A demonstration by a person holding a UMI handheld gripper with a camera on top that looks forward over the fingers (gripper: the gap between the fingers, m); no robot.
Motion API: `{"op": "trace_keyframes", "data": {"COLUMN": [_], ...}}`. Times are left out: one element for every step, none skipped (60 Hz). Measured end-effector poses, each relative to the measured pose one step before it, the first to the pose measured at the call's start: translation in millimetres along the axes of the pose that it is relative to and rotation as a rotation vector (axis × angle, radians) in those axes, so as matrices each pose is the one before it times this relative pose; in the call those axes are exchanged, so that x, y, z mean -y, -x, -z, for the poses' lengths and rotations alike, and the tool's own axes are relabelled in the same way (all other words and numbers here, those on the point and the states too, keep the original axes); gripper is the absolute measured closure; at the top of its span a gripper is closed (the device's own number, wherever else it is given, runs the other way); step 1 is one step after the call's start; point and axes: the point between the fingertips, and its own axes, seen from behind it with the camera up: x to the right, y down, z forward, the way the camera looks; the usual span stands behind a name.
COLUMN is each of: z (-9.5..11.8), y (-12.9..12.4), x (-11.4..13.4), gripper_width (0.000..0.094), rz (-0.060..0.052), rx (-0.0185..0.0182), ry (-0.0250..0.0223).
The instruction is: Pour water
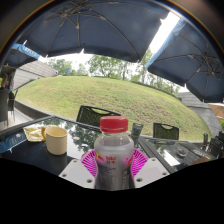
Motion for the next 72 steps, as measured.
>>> {"op": "trace_keyframes", "data": {"z": [3.03,-13.99,-5.55,-6.28,-6.74,1.34,-7.35,-5.07,-8.73,-6.38,-6.2,-5.89,-5.5,-5.25,-3.81,0.39,-4.22,-3.86,-3.76,-2.84,-6.64,1.35,-2.71,-1.18,-0.96,-1.74,-2.17,-10.67,6.64,-1.85,-1.04,-1.63,-2.17,-1.96,1.62,-0.17,-1.19,-1.54,-4.2,2.72,-0.48,-1.08,-0.92,-1.16,-5.42,4.26,-0.57,-1.04,-1.8,-1.76,-2.29,0.58,-1.37,-1.93,-1.75,-1.54,-3.15,-1.39,-2.5,-1.46,-3.27,0.97,-2.82,2.04,4.46,-0.85,-0.97,-5.75,-1.43,0.12,8.04,-0.85], "y": [0.65,-1.13,-1.15,-0.55,-0.29,-0.38,0.66,-3.38,3.47,0.83,2.07,2.88,3.37,3.97,2.5,1.18,4.25,3.27,1.94,1.26,4.8,-0.1,1.11,0.71,0.32,0.15,1.05,3.92,1.04,2.65,2.16,2.05,2.04,1.01,-2.15,1.0,0.31,0.71,0.17,-3.26,-0.81,-0.45,-0.08,0.5,1.8,-4.12,-0.71,-1.58,-1.37,-1.65,-0.66,-3.75,-3.32,-2.79,-2.44,-2.43,-0.61,-2.16,0.98,2.19,9.0,-3.36,7.84,1.96,-9.81,-0.55,-0.1,11.66,0.72,0.48,-11.16,0.11], "x": [5.48,7.13,6.92,8.1,8.7,8.53,8.76,6.57,8.21,7.68,7.91,7.84,7.99,8.55,7.3,4.55,8.13,7.84,6.93,6.66,14.82,-3.88,6.58,5.03,5.25,4.96,3.15,15.91,-7.17,3.65,5.12,5.02,4.02,2.87,3.15,-0.15,1.08,1.63,3.61,0.2,-1.21,-0.72,-0.69,-1.35,-0.46,-1.62,-2.88,-3.44,-3.64,-4.15,-6.77,-5.67,-4.66,-5.39,-5.41,-5.42,-5.84,-5.73,-4.68,-2.6,0.83,-2.99,1.22,-0.95,-3.22,-0.53,0.41,2.71,-0.95,-2.11,-5.37,-3.24], "gripper_width": [0.0558,0.0559,0.056,0.0558,0.0559,0.056,0.056,0.0559,0.056,0.0561,0.056,0.056,0.0558,0.0558,0.056,0.056,0.0559,0.0558,0.0558,0.0557,0.0557,0.0557,0.056,0.0557,0.0556,0.0557,0.0555,0.0556,0.0557,0.0556,0.0556,0.0554,0.0554,0.0555,0.0554,0.0553,0.055,0.0548,0.0546,0.0546,0.0545,0.0545,0.0545,0.0546,0.0545,0.0548,0.0546,0.0546,0.0546,0.0548,0.0548,0.0547,0.0545,0.0545,0.0535,0.0536,0.0534,0.0535,0.0526,0.0523,0.0524,0.0525,0.0526,0.0524,0.0522,0.0525,0.0523,0.0525,0.0521,0.0521,0.0522,0.0523], "rz": [0.0324,0.0418,0.0434,0.0461,0.0505,0.0543,0.0608,0.0612,0.0691,0.0687,0.0711,0.0749,0.078,0.08,0.0785,0.0817,0.0867,0.0865,0.0852,0.083,0.0824,0.0647,0.0701,0.0651,0.0611,0.0556,0.0507,0.0585,0.0354,0.0447,0.0426,0.0413,0.0371,0.0314,0.0284,0.0141,0.0151,0.0087,0.0136,-0.0013,-0.0045,-0.0049,-0.0057,-0.0081,-0.0046,-0.0162,-0.0154,-0.0186,-0.023,-0.0297,-0.035,-0.0494,-0.0642,-0.0728,-0.0813,-0.0878,-0.0825,-0.1088,-0.1057,-0.1049,-0.1045,-0.1031,-0.1021,-0.0918,-0.0978,-0.0979,-0.0941,-0.0955,-0.0764,-0.0688,-0.0529,-0.0579], "rx": [-0.01019,-0.01094,-0.01002,-0.0095,-0.00903,-0.00848,-0.0085,-0.00858,-0.00982,-0.00978,-0.00791,-0.00531,-0.00351,-0.00242,-0.005,-0.00199,-0.00262,-0.00377,-0.00502,-0.00633,-0.01296,-0.00546,-0.00731,-0.00516,-0.00449,-0.00478,-0.00425,-0.00832,0.00484,0.00249,0.00398,0.00447,0.0024,-0.00104,-0.00453,-0.00137,-0.00069,-0.00009,-0.00253,-0.0006,-0.0023,-0.00194,0.00057,0.00195,0.00265,-0.00008,0.00048,-0.00045,-0.00041,0.00026,0.00131,0.00146,0.00145,0.0029,0.00444,0.00707,0.0094,0.01975,0.02314,0.02707,0.02878,0.03315,0.02382,0.01059,0.01863,0.01129,0.01187,0.0132,0.01544,0.01511,0.0102,0.01034], "ry": [-0.00538,-0.00008,-0.00231,-0.00441,-0.00639,-0.00907,-0.00649,-0.00692,-0.00332,-0.00544,-0.00583,-0.00634,-0.0087,-0.01166,-0.01459,-0.01167,-0.01279,-0.01256,-0.01142,-0.01144,-0.01533,-0.00852,-0.01287,-0.01076,-0.01066,-0.00893,-0.00436,-0.00839,0.00342,-0.0078,-0.01298,-0.01235,-0.00705,-0.00121,-0.00069,0.00635,0.00143,-0.00004,-0.00348,-0.00041,0.00261,0.00244,0.00065,0.0016,0.0044,0.00531,0.00948,0.00851,0.00763,0.00838,0.01098,0.00933,0.01283,0.01349,0.01356,0.01337,0.0167,0.0106,0.01242,0.00944,0.01134,-0.00051,0.00866,0.01138,-0.00668,-0.00023,-0.004,-0.00524,-0.00534,-0.00293,-0.00074,-0.00163]}}
